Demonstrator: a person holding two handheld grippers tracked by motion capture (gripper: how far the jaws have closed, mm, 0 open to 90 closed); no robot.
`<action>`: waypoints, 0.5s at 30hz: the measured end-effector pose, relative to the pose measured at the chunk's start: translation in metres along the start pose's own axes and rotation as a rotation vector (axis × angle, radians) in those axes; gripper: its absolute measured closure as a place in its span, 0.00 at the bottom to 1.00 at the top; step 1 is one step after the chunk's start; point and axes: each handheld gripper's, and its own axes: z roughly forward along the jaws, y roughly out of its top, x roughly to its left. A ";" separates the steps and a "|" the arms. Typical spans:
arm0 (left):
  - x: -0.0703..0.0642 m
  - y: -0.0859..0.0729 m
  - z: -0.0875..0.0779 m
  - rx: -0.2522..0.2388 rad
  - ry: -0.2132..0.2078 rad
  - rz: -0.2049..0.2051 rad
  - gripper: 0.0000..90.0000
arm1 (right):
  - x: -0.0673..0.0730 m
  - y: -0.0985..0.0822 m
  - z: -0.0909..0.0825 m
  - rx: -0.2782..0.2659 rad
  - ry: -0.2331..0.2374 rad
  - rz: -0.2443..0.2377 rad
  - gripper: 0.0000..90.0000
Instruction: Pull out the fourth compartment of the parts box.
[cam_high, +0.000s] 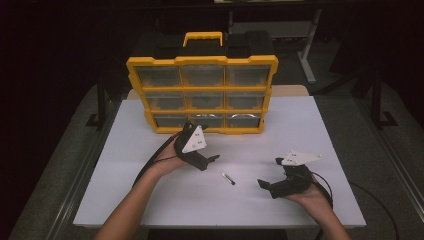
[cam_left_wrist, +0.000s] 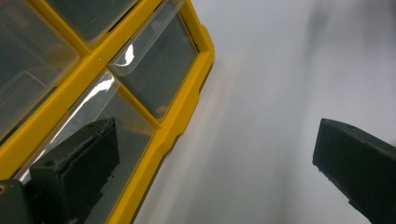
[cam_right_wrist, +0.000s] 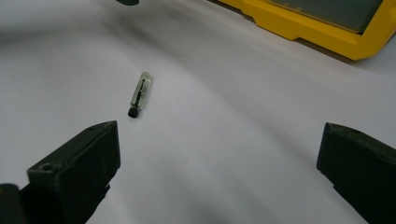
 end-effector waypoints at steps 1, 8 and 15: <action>-0.001 0.000 0.000 -0.001 0.002 0.001 0.01 | 0.000 0.000 0.000 0.000 0.000 -0.001 0.00; -0.003 0.000 0.001 -0.004 0.027 0.045 0.01 | 0.000 0.000 0.000 0.003 -0.002 -0.002 0.00; -0.005 0.001 0.000 0.003 0.049 0.089 0.01 | 0.000 0.000 0.001 0.005 -0.001 -0.001 0.00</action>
